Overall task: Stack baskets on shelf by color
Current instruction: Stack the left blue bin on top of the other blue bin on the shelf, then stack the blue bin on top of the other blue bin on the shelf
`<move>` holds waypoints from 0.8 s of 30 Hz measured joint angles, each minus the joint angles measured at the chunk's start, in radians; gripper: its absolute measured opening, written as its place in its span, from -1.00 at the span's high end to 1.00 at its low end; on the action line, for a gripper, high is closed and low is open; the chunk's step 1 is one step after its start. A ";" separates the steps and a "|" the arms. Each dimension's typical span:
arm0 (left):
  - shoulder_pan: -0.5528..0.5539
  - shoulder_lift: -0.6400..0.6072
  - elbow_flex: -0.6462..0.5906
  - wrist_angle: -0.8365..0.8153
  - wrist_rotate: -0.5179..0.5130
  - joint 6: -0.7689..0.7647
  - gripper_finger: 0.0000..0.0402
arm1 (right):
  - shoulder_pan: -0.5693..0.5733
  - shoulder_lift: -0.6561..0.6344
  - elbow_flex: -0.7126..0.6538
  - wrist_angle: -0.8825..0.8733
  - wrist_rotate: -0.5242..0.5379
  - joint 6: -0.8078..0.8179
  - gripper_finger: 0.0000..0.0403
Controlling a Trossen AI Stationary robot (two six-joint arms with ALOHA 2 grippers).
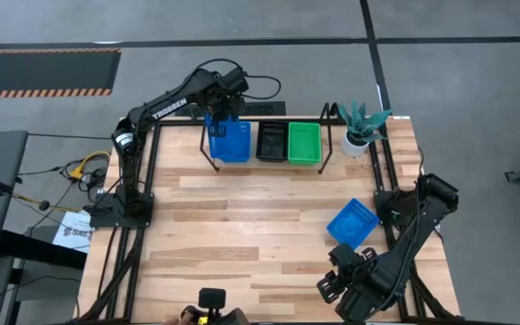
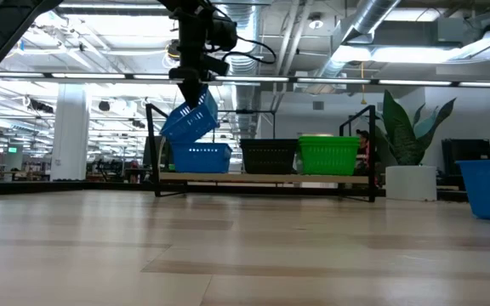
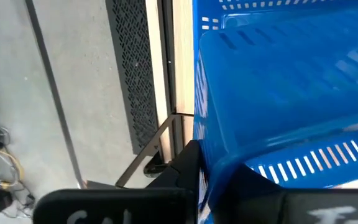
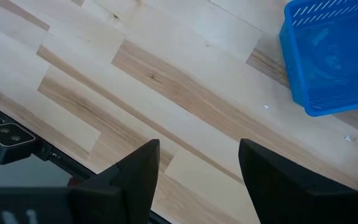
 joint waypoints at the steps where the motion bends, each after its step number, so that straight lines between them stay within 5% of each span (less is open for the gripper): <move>1: -0.004 0.000 0.000 0.003 -0.004 0.009 0.95 | 0.000 0.000 0.000 0.000 0.000 0.000 -0.22; 12: -0.069 0.000 0.000 0.038 -0.097 0.119 0.36 | 0.002 0.000 0.000 -0.001 0.000 0.003 -0.22; 19: -0.079 -0.001 0.039 0.049 -0.123 0.008 0.21 | 0.008 0.000 0.000 -0.001 0.000 0.003 -0.22; 22: -0.082 -0.001 0.086 0.048 -0.011 -0.116 0.24 | 0.013 0.000 0.000 -0.003 -0.002 0.003 -0.22; 24: -0.083 -0.002 0.126 0.056 0.170 -0.242 0.27 | 0.018 0.000 0.000 -0.004 -0.003 0.016 -0.22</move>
